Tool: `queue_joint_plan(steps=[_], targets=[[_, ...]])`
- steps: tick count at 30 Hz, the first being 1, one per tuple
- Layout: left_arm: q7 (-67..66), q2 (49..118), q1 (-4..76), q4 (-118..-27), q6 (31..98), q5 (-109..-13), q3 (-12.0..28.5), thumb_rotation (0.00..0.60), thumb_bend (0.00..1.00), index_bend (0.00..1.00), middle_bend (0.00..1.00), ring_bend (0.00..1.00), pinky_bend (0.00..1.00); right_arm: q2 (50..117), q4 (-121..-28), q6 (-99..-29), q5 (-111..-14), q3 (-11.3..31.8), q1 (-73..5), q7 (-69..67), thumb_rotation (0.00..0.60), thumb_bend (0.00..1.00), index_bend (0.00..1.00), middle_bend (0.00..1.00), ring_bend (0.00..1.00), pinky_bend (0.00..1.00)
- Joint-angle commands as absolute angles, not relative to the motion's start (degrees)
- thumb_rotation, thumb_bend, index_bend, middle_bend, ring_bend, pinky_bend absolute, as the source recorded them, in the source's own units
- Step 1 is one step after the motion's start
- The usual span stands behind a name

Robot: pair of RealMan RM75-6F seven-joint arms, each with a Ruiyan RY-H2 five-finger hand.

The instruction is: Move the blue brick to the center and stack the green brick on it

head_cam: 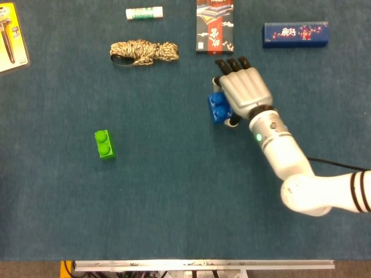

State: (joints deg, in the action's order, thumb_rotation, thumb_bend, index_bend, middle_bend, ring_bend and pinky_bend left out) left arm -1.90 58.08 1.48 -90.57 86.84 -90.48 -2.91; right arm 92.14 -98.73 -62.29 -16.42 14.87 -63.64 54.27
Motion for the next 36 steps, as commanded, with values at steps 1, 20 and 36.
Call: queue_joint_plan(steps=[1, 20, 36], targets=[[-2.3, 58.2, 1.5, -90.5, 86.6, -90.8, -3.1, 0.6, 0.0, 0.49, 0.41, 0.28, 0.39, 93.8, -97.2, -62.5, -15.3, 15.2, -65.0, 54.7, 0.6, 0.14, 0.55, 0.08, 0.0, 0.0], [-2.9, 58.5, 1.2, -90.2, 86.6, -91.5, -3.4, 0.6, 0.0, 0.5, 0.42, 0.28, 0.39, 99.1, -88.9, -54.6, -20.0, 11.3, -69.1, 54.0, 0.6, 0.15, 0.55, 0.09, 0.0, 0.0], [-3.0, 58.5, 1.1, -90.1, 86.2, -91.2, -3.3, 0.6, 0.0, 0.5, 0.42, 0.28, 0.39, 102.7, -80.7, -48.6, -28.1, 9.5, -69.6, 47.3, 0.6, 0.15, 0.55, 0.09, 0.0, 0.0]])
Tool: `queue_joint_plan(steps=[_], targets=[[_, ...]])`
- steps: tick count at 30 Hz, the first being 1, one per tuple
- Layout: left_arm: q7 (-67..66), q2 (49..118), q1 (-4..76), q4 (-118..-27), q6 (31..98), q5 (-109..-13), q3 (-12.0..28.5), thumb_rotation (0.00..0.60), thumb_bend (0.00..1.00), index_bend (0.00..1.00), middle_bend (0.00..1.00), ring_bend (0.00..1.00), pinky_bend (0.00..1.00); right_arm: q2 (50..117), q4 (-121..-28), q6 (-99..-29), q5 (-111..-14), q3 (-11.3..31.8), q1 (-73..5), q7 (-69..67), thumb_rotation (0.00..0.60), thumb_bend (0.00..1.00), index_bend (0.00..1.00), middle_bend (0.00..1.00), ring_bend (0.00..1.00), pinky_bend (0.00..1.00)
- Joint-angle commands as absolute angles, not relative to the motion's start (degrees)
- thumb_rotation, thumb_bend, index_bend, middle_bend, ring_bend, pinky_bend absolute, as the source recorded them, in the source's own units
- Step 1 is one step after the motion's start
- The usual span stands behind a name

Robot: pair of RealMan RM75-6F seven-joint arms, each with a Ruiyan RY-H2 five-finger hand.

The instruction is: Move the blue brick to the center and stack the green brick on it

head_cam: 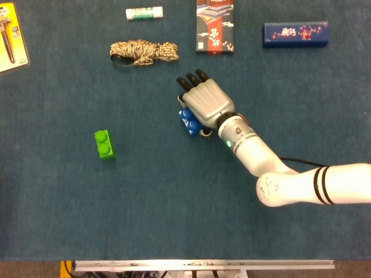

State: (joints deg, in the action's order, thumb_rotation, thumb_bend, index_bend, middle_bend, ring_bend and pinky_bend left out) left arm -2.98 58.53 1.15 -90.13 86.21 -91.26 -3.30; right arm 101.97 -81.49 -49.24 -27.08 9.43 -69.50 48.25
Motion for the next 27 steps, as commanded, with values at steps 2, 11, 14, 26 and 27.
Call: queue_joint_plan(steps=[2, 11, 14, 26, 27], targets=[[-3.0, 58.5, 1.1, -90.1, 86.2, -91.2, -3.3, 0.6, 0.0, 0.5, 0.42, 0.28, 0.39, 103.3, -79.9, -48.4, -29.1, 9.4, -69.7, 46.5, 0.6, 0.15, 0.55, 0.09, 0.0, 0.0], [-2.9, 58.5, 1.0, -90.0, 86.3, -91.3, -3.3, 0.6, 0.0, 0.5, 0.42, 0.28, 0.39, 105.5, -77.1, -46.8, -30.7, 9.5, -70.2, 44.3, 0.6, 0.15, 0.55, 0.09, 0.0, 0.0], [-2.8, 58.6, 0.7, -89.9, 86.5, -91.4, -3.5, 0.6, 0.0, 0.5, 0.42, 0.28, 0.39, 105.9, -76.4, -46.4, -30.7, 9.2, -70.3, 44.1, 0.6, 0.15, 0.55, 0.09, 0.0, 0.0], [-2.8, 58.6, 0.8, -89.8, 86.2, -91.1, -3.3, 0.6, 0.0, 0.5, 0.42, 0.28, 0.39, 104.2, -78.4, -46.3, -29.0, 8.8, -71.0, 44.4, 0.6, 0.06, 0.17, 0.09, 0.0, 0.0], [-2.9, 58.6, 0.8, -89.8, 86.2, -91.0, -3.3, 0.6, 0.0, 0.5, 0.42, 0.28, 0.39, 103.9, -78.9, -46.3, -29.0, 8.9, -71.0, 44.2, 0.6, 0.03, 0.12, 0.09, 0.0, 0.0]])
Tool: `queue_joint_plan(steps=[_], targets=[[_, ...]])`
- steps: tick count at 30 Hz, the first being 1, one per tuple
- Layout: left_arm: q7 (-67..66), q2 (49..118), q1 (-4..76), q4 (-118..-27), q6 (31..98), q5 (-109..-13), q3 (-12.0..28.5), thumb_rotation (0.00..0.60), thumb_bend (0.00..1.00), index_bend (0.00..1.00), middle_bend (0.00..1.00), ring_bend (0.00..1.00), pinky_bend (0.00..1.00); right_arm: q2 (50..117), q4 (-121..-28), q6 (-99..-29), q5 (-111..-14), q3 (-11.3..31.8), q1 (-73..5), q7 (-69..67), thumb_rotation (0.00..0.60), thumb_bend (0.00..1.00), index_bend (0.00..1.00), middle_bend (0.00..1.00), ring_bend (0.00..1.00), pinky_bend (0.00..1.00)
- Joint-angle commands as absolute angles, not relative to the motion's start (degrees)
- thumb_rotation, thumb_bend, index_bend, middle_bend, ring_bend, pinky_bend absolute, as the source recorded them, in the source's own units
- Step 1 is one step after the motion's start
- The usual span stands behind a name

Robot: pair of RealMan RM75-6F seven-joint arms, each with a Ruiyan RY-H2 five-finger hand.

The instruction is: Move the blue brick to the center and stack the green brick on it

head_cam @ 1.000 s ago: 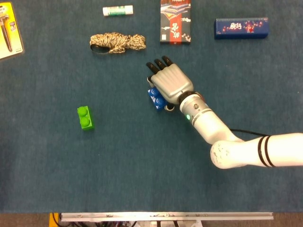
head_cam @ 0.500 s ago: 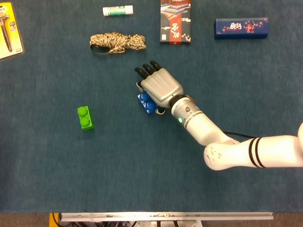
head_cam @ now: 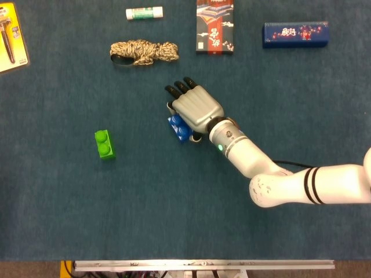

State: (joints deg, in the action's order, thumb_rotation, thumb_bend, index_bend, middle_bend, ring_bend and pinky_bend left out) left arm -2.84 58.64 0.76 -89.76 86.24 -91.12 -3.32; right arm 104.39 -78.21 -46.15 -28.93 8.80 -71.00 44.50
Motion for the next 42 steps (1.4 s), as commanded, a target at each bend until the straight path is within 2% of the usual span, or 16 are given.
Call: queue_joint_plan(steps=[1, 6, 14, 19, 23, 27, 30, 33, 35, 40, 42], targets=[[-2.9, 58.6, 0.8, -89.8, 86.1, -91.0, -3.2, 0.6, 0.0, 0.5, 0.42, 0.28, 0.39, 103.7, -79.2, -46.4, -29.1, 8.9, -71.0, 44.0, 0.6, 0.02, 0.1, 0.09, 0.0, 0.0], [-2.9, 58.6, 1.0, -90.0, 85.8, -90.7, -3.1, 0.6, 0.0, 0.5, 0.42, 0.28, 0.39, 102.2, -81.4, -47.6, -30.4, 8.8, -70.7, 43.6, 0.6, 0.0, 0.01, 0.09, 0.0, 0.0], [-2.8, 58.8, 1.0, -90.0, 85.6, -90.9, -3.2, 0.6, 0.0, 0.5, 0.41, 0.28, 0.39, 94.3, -92.2, -54.5, -36.4, 6.5, -67.7, 44.2, 0.6, 0.0, 0.0, 0.09, 0.0, 0.0], [-2.3, 59.0, 1.4, -90.2, 85.3, -91.3, -3.1, 0.6, 0.0, 0.49, 0.35, 0.27, 0.39, 87.7, -99.9, -59.2, -39.8, 4.7, -64.9, 44.6, 0.6, 0.0, 0.0, 0.09, 0.0, 0.0], [-0.9, 57.8, 3.1, -92.6, 83.3, -93.6, -4.0, 0.6, 0.0, 0.48, 0.29, 0.23, 0.37, 74.9, -112.8, -68.5, -48.7, 1.6, -57.7, 41.5, 0.6, 0.0, 0.0, 0.09, 0.0, 0.0], [-2.7, 57.7, 4.2, -94.1, 82.0, -94.0, -3.7, 0.6, 0.0, 0.47, 0.25, 0.19, 0.33, 66.5, -118.3, -72.7, -57.7, -1.3, -51.4, 35.3, 0.6, 0.0, 0.02, 0.09, 0.0, 0.0], [-3.0, 58.0, 5.2, -95.5, 80.8, -93.8, -3.4, 0.6, 0.0, 0.45, 0.17, 0.15, 0.3, 61.3, -119.9, -75.7, -64.2, -4.0, -46.5, 30.8, 0.6, 0.0, 0.03, 0.09, 0.0, 0.0], [-2.6, 58.4, 6.3, -96.5, 79.8, -93.4, -2.8, 0.6, 0.0, 0.41, 0.04, 0.05, 0.23, 57.7, -119.5, -78.7, -70.3, -7.0, -41.6, 27.3, 0.6, 0.0, 0.04, 0.09, 0.0, 0.0], [-2.7, 58.8, 7.2, -97.1, 78.8, -92.9, -2.2, 0.6, 0.0, 0.39, 0.01, 0.01, 0.2, 56.1, -118.5, -80.6, -73.8, -8.9, -38.3, 25.4, 0.6, 0.0, 0.04, 0.09, 0.0, 0.0], [-3.1, 59.4, 9.5, -98.7, 76.6, -92.9, -1.3, 0.6, 0.0, 0.32, 0.0, 0.0, 0.16, 54.4, -114.9, -84.5, -80.3, -12.0, -31.4, 21.8, 0.6, 0.0, 0.05, 0.09, 0.0, 0.0], [-3.1, 59.6, 10.5, -99.5, 75.6, -93.1, -1.0, 0.6, 0.06, 0.3, 0.0, 0.0, 0.14, 54.3, -113.3, -86.0, -82.1, -12.6, -28.8, 20.3, 0.6, 0.0, 0.06, 0.09, 0.0, 0.0]])
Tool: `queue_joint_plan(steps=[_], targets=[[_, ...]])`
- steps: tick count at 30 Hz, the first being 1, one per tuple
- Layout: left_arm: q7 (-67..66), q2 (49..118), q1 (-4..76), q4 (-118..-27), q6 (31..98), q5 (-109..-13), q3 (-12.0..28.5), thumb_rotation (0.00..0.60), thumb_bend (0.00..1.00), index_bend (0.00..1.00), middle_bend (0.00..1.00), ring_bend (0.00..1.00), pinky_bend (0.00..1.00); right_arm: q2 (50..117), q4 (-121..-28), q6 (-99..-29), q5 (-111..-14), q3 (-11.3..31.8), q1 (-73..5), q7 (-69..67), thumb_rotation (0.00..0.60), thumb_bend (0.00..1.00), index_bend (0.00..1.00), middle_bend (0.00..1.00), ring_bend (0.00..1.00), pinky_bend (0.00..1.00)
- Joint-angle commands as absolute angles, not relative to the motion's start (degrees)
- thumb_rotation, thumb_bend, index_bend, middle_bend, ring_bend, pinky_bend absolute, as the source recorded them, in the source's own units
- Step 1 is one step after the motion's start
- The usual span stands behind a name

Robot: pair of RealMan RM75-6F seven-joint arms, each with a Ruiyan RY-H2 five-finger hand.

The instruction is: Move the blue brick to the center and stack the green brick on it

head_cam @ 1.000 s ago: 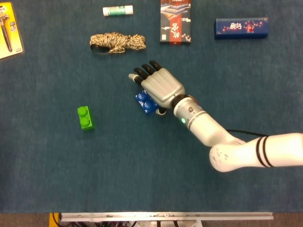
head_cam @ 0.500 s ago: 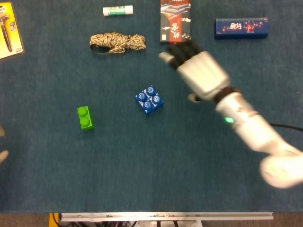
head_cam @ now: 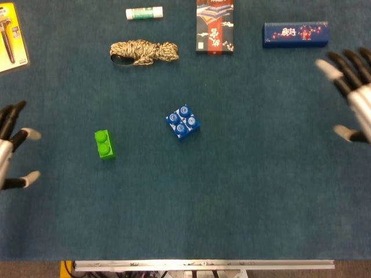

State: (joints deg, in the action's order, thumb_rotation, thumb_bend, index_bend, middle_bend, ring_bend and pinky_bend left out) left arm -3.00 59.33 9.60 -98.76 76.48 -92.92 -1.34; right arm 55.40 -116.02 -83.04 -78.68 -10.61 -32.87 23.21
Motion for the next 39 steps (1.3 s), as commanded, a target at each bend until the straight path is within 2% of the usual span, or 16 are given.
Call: queue_joint_plan(steps=[1, 3, 14, 27, 39], targets=[[-3.3, 59.7, 10.9, -99.8, 75.1, -93.0, -0.9, 0.6, 0.09, 0.29, 0.0, 0.0, 0.14, 54.3, -112.6, -86.6, -82.8, -12.8, -27.7, 19.5, 0.6, 0.0, 0.06, 0.09, 0.0, 0.0], [-3.9, 60.2, 11.9, -100.5, 73.8, -92.3, -0.4, 0.6, 0.13, 0.27, 0.0, 0.0, 0.13, 54.4, -110.9, -87.9, -84.3, -13.1, -25.4, 17.4, 0.6, 0.0, 0.07, 0.09, 0.0, 0.0], [-8.1, 64.1, 16.5, -102.9, 66.8, -86.0, 1.5, 0.6, 0.13, 0.18, 0.0, 0.0, 0.1, 55.8, -102.1, -93.5, -88.4, -12.2, -15.5, 5.4, 0.6, 0.0, 0.09, 0.09, 0.0, 0.0], [-12.3, 70.1, 20.2, -101.2, 60.5, -81.2, 0.9, 0.6, 0.13, 0.17, 0.0, 0.0, 0.08, 57.5, -95.0, -95.8, -89.3, -9.2, -8.7, -5.2, 0.6, 0.0, 0.11, 0.09, 0.0, 0.0], [-15.6, 74.6, 22.5, -97.1, 58.1, -74.6, 2.0, 0.6, 0.13, 0.16, 0.0, 0.0, 0.08, 58.2, -91.5, -93.8, -89.1, -6.4, -6.4, -10.5, 0.6, 0.0, 0.12, 0.09, 0.0, 0.0]])
